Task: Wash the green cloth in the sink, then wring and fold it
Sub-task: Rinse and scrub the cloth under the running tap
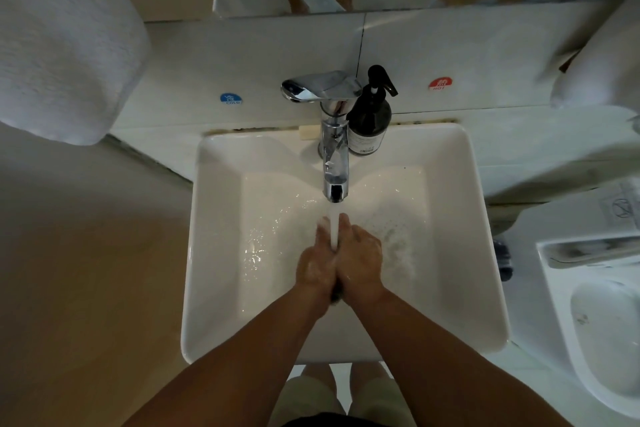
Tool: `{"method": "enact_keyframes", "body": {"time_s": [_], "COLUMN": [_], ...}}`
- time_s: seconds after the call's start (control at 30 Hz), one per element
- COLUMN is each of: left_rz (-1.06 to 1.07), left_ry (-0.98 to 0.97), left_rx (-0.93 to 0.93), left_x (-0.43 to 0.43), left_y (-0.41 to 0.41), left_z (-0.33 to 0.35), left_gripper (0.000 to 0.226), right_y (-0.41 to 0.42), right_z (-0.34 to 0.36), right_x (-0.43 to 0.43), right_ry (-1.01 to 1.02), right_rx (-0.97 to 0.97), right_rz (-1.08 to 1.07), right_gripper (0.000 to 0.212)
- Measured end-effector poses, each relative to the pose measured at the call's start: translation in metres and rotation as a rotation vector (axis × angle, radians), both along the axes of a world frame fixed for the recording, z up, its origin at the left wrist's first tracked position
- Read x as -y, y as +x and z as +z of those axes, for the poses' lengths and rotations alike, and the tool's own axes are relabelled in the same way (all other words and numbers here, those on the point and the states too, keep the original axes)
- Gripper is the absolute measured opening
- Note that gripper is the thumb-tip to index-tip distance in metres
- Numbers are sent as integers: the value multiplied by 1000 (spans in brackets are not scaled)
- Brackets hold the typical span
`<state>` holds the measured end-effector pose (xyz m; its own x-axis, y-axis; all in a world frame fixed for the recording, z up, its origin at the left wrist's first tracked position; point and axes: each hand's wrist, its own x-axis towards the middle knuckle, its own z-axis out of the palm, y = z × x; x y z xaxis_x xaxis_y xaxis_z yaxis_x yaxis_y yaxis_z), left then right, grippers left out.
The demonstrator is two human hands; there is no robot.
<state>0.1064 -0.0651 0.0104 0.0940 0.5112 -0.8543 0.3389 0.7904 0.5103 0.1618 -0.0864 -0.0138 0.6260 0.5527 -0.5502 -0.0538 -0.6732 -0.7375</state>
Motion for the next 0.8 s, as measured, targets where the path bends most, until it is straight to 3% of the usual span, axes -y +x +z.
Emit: {"method": "enact_keyframes", "body": {"time_s": [0.07, 0.1, 0.17, 0.2, 0.3, 0.4, 0.5, 0.57, 0.67, 0.8], "left_rz": [-254, -299, -372, -359, -186, 78, 263, 391, 502, 412], "left_ry": [156, 259, 367, 405, 397, 192, -130, -311, -365, -227], "left_rx": [-138, -152, -25, 73, 263, 333, 410, 402, 439, 287], "left_x": [2, 2, 10, 14, 17, 7, 0, 1, -1, -3], "left_y": [0, -4, -10, -13, -15, -7, -8, -8, -4, 1], "left_z": [1, -6, -5, -4, -2, 8, 14, 14, 15, 10], "left_gripper": [67, 68, 52, 41, 20, 27, 35, 40, 43, 45], "right_y": [8, 11, 20, 22, 18, 3, 4, 10, 7, -1], "right_z": [7, 8, 7, 6, 7, 11, 6, 5, 11, 11], "right_x": [-3, -3, -4, -5, -3, 20, 38, 38, 24, 9], "right_ry": [-23, -29, -56, -71, 14, 209, 284, 334, 336, 194], "right_rx": [-157, -273, -511, -524, -240, 57, 211, 246, 214, 191], "right_rz": [-37, -153, -428, -465, -223, 190, 439, 440, 331, 169], "right_gripper": [76, 78, 59, 51, 39, 22, 47, 45, 7, 15]}}
